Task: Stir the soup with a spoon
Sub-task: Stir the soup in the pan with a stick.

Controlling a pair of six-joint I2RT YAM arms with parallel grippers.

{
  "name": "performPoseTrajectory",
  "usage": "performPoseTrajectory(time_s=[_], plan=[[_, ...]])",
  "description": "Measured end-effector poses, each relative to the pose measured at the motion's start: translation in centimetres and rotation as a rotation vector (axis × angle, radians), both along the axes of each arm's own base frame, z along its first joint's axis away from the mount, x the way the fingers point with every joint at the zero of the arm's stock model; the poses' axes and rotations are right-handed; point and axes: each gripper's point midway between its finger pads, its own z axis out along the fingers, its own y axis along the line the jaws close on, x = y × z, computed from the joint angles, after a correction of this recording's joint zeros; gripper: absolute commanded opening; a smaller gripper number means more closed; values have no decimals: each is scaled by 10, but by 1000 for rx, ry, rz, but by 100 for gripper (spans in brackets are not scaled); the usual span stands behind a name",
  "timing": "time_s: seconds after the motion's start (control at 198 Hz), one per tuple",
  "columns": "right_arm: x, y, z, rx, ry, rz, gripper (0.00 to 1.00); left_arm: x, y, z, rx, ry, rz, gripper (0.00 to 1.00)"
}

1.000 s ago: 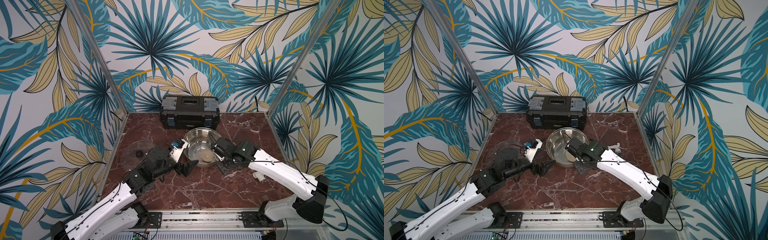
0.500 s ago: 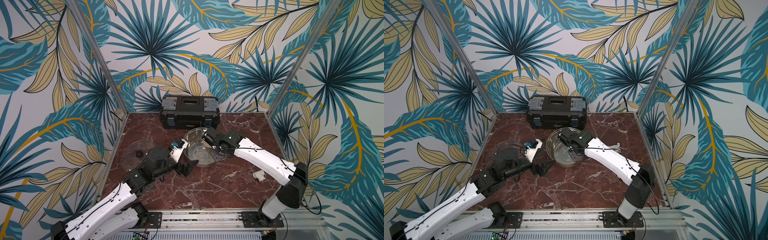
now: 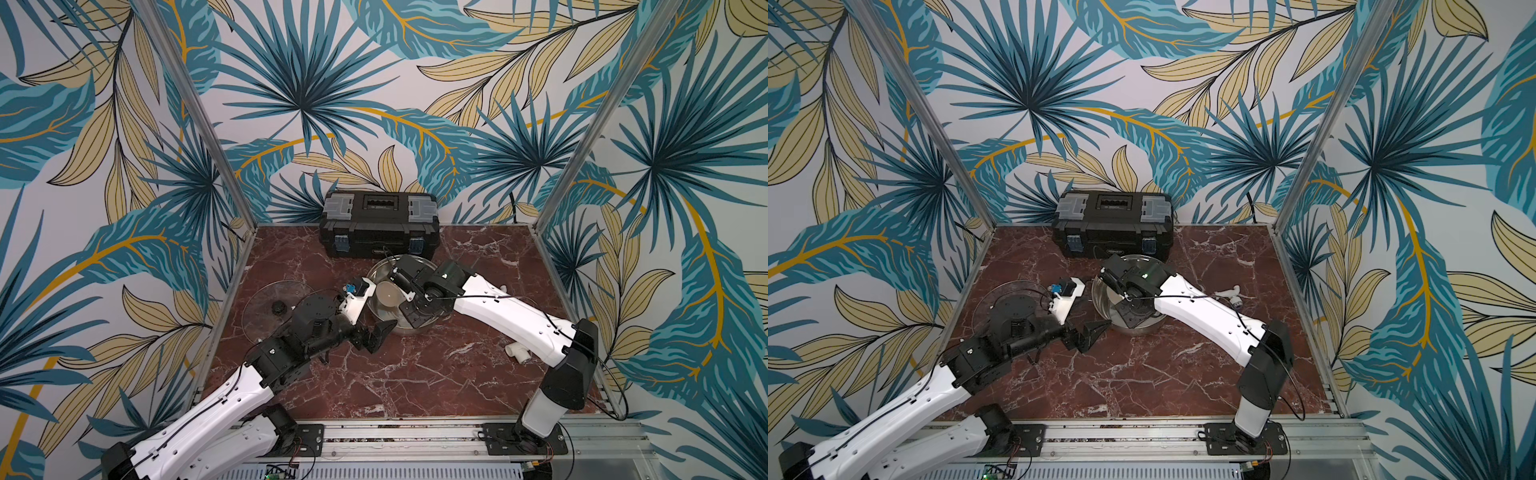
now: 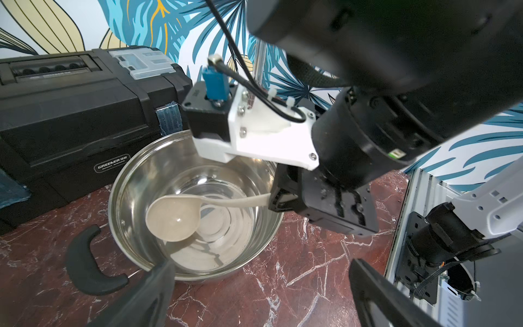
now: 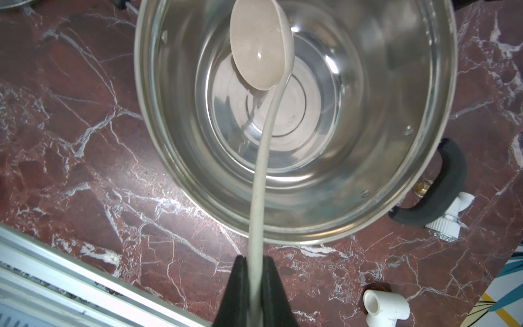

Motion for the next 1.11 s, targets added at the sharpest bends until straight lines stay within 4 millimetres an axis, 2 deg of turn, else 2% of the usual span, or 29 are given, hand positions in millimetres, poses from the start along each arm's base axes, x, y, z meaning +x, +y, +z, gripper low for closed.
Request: performPoseTrajectory(time_s=[0.131, 0.363, 0.514, 0.69, 0.821, 0.983, 1.109], plan=[[-16, -9, 1, 4, 16, 11, 0, 0, 0, 0, 1, 1, 0, 100], [-34, -46, -2, -68, 8, -23, 0, 0, 0, 0, 1, 0, 0, 100], [-31, -67, -4, -153, -35, -53, 0, 0, 0, 0, 0, 0, 0, 100], [-16, -79, 1, -195, -91, -91, 0, 0, 0, 0, 0, 1, 0, 100], [3, -72, 4, -212, -120, -102, 0, 0, 0, -1, -5, 6, 2, 100], [24, -41, 3, -171, -128, -81, 0, -1, 0, -7, -6, 23, 2, 100], [27, -20, 2, -106, -101, -50, 0, -1, 0, -7, -8, 26, 4, 100]])
